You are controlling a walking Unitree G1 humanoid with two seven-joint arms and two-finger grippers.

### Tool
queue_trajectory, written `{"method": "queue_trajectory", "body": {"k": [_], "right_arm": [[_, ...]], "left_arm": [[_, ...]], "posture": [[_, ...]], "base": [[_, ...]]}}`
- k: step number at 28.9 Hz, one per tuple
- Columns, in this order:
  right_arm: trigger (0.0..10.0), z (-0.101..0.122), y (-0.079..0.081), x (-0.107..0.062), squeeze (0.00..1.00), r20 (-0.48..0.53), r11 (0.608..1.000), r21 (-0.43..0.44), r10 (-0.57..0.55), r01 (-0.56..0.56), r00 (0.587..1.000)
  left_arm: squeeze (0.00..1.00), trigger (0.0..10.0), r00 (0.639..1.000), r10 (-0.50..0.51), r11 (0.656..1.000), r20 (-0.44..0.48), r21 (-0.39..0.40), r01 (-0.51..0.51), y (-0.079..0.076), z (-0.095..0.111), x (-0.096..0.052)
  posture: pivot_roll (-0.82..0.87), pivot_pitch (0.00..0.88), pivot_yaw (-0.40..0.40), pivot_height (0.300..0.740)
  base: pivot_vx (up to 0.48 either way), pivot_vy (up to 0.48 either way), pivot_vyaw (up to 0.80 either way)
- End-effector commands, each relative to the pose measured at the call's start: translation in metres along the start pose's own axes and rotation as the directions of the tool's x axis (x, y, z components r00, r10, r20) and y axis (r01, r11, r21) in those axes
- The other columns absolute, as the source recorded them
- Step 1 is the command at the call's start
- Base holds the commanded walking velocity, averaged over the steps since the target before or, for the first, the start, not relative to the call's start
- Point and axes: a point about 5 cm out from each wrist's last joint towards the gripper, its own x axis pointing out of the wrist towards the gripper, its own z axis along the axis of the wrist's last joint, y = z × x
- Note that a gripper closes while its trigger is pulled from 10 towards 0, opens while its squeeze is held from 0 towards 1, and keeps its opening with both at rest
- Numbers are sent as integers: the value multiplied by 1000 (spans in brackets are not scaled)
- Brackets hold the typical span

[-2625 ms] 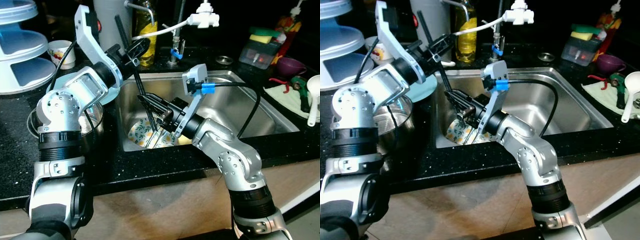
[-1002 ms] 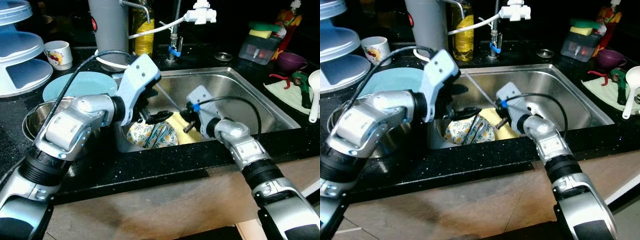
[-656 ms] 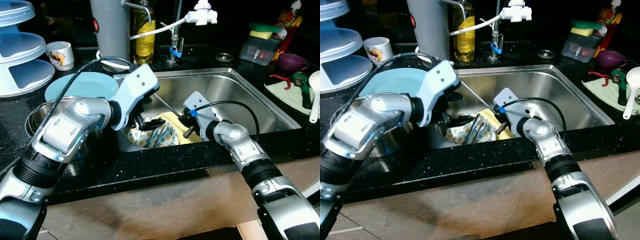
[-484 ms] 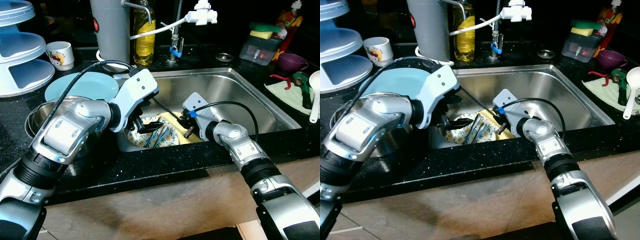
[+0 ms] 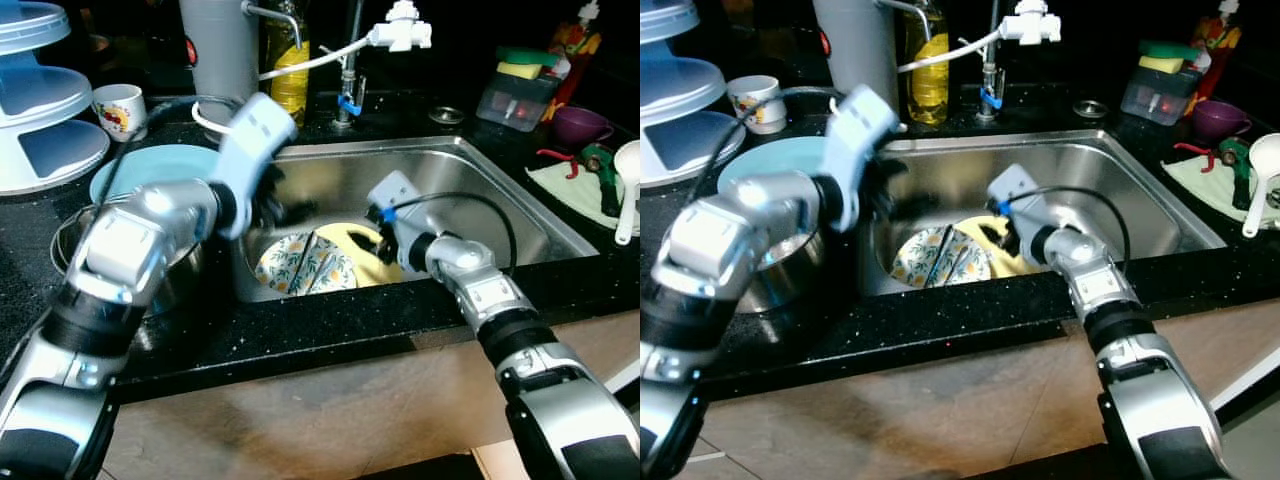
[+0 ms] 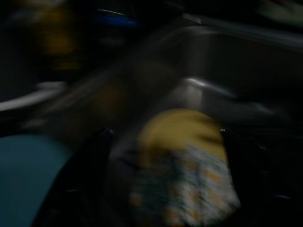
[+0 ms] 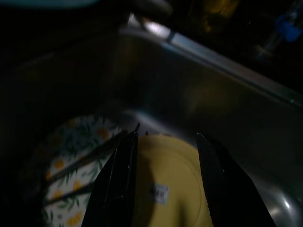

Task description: Kitchen organization

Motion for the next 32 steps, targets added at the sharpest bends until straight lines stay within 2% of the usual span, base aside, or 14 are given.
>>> {"method": "queue_trajectory", "body": {"k": [1, 4, 7, 8, 12, 14, 16, 17, 18, 21, 23, 25, 29, 32], "right_arm": [[10000, 7, 0, 1, 0, 48, 999, 35, -1, 0, 999], [10000, 9, 1, 1, 0, 58, 999, 42, 6, -9, 998], [10000, 13, 5, 3, 0, 82, 996, 73, 38, -44, 996], [10000, 13, 5, 3, 0, 82, 996, 73, 38, -44, 996], [10000, 16, 9, 4, 0, 102, 991, 95, 80, -89, 992], [10000, 17, 10, 4, 0, 105, 990, 97, 92, -102, 990], [10000, 17, 10, 4, 0, 105, 990, 97, 92, -102, 990], [10000, 17, 11, 4, 0, 106, 989, 98, 97, -108, 990], [10000, 17, 11, 4, 0, 107, 989, 98, 102, -113, 989], [10000, 17, 12, 4, 0, 108, 988, 98, 105, -116, 989], [10000, 17, 12, 4, 0, 108, 988, 99, 110, -121, 988], [10000, 17, 12, 3, 0, 109, 987, 102, 113, -124, 988], [10000, 18, 13, 4, 0, 111, 985, 110, 121, -134, 986], [10000, 19, 13, 4, 0, 112, 985, 111, 122, -135, 986]], "left_arm": [[1000, 10000, 999, 34, 999, -7, -34, -35, 15, 3, -8], [1000, 10000, 1000, 31, 999, -5, -37, -31, 22, 5, -14], [1000, 10000, 996, 58, 998, -74, -21, -59, 46, 3, -37], [1000, 10000, 996, 58, 998, -74, -21, -59, 46, 3, -37], [1000, 10000, 958, 216, 976, -188, 53, -210, 78, -3, -63], [1000, 10000, 944, 216, 976, -248, 90, -200, 83, -7, -75], [1000, 10000, 944, 216, 976, -248, 90, -200, 83, -7, -75], [475, 10000, 937, 209, 977, -281, 107, -186, 85, -11, -82], [12, 10000, 928, 211, 975, -307, 132, -178, 90, -14, -91], [0, 10000, 926, 200, 976, -321, 144, -161, 92, -15, -99], [0, 10000, 921, 156, 982, -358, 156, -106, 95, -17, -117], [0, 10000, 906, 145, 983, -398, 161, -87, 97, -19, -127], [0, 10000, 862, 199, 977, -466, 166, -135, 108, -31, -134], [0, 10000, 857, 212, 975, -470, 164, -151, 110, -33, -134]], "posture": [[42, 187, -18, 740], [42, 187, -18, 740], [45, 191, -26, 740], [45, 191, -26, 740], [45, 191, -26, 740], [47, 193, -28, 740], [47, 193, -28, 740], [47, 193, -28, 740], [47, 195, -27, 740], [47, 195, -27, 740], [48, 196, -27, 740], [51, 196, -31, 740], [53, 196, -33, 740], [53, 196, -33, 740]], "base": [[0, 0, 0], [0, 0, 0], [0, 0, 0], [0, 0, 0], [0, 0, 0], [0, 0, 0], [0, 0, 0], [0, 0, 0], [0, 0, 0], [0, 0, 0], [0, 0, 0], [0, 0, 0], [0, 0, 0], [0, 0, 0]]}}
